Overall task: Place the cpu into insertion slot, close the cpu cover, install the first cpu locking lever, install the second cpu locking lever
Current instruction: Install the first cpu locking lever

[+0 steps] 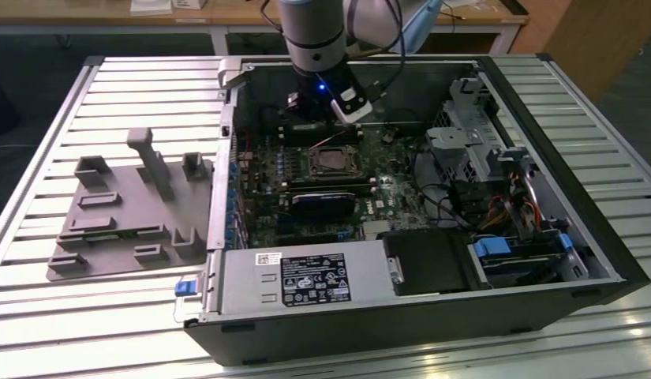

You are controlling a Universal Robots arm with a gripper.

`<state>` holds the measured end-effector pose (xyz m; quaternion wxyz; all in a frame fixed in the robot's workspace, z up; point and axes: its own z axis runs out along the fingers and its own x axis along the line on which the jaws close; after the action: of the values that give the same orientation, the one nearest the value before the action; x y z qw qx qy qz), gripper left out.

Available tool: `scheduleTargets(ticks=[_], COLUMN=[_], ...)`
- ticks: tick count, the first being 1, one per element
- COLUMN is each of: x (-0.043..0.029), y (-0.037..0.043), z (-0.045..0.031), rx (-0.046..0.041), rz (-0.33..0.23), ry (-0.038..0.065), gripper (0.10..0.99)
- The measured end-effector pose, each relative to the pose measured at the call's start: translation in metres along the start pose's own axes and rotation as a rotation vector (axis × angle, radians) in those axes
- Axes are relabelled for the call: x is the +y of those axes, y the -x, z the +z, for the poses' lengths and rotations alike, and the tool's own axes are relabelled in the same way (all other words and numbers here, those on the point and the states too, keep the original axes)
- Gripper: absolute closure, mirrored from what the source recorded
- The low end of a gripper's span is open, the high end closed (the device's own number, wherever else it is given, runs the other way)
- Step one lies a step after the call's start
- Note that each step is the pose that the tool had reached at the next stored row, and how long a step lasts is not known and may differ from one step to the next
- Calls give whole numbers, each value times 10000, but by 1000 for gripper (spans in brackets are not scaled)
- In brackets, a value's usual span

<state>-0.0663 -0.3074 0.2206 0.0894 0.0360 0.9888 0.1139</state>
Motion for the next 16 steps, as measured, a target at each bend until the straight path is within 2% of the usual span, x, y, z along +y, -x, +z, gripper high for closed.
scheduleTargets(ticks=[4,8,11,14,16], x=[6,11,12,14,15], y=[9,15,14,12,11], z=[17,24,29,38,40], rx=[-79,-173,-239,-378,-406], rz=[324,649,842,956,984], ry=[-72,-254,-352,-388,-394], gripper=[984,984,984,984,984])
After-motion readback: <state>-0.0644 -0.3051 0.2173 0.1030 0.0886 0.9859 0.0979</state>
